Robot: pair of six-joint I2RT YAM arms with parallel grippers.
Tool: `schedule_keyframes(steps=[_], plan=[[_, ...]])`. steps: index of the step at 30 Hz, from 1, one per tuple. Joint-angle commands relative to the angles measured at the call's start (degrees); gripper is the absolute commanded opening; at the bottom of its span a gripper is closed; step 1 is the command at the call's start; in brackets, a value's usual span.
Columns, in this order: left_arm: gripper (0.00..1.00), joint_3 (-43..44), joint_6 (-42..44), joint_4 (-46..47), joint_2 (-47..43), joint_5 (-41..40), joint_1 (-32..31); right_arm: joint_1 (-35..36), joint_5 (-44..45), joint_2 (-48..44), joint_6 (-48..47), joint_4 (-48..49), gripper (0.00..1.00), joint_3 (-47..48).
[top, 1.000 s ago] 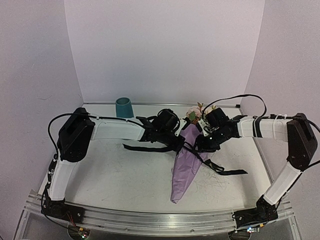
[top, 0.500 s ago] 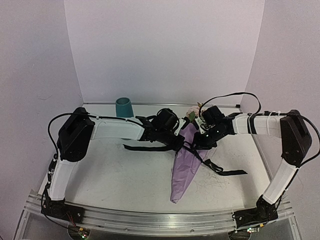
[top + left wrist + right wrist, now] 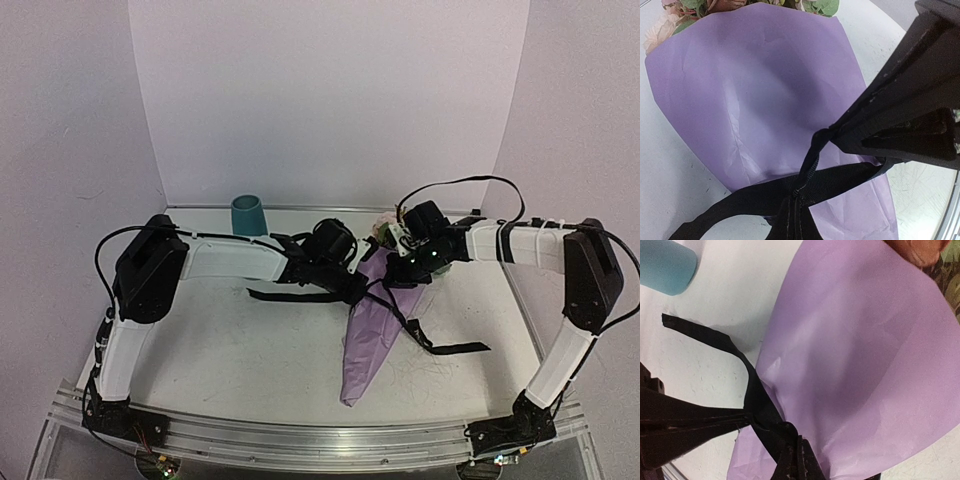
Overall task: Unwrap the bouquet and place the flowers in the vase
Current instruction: Untie the ribbon from the wrapping paper.
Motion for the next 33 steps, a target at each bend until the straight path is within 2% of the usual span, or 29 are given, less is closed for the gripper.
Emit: schedule_keyframes(steps=[1,9,13,22,28,33], plan=[[0.04,-0.4,-0.6,0.9,-3.5,1.8,0.4,0.1,0.8,-0.3,-1.1,-2.6,0.02,3.8],[0.34,-0.6,-0.7,0.9,-4.3,-0.1,0.4,0.1,-1.3,1.0,-1.5,-2.9,0.03,6.7],[0.42,-0.1,-0.9,0.9,-4.8,-2.2,0.4,0.1,-2.5,1.4,-1.7,-2.8,0.03,7.7],[0.46,3.4,-1.9,1.2,-3.3,-4.5,1.0,0.1,-5.2,1.5,-1.9,-3.0,0.05,8.6],[0.44,6.2,-3.5,1.4,-0.7,-5.0,1.9,0.1,-7.7,0.9,-1.4,-2.8,0.05,9.2],[0.42,7.0,-4.7,2.6,0.3,-2.2,3.0,0.1,-8.9,0.0,-1.1,-2.6,0.06,8.9]])
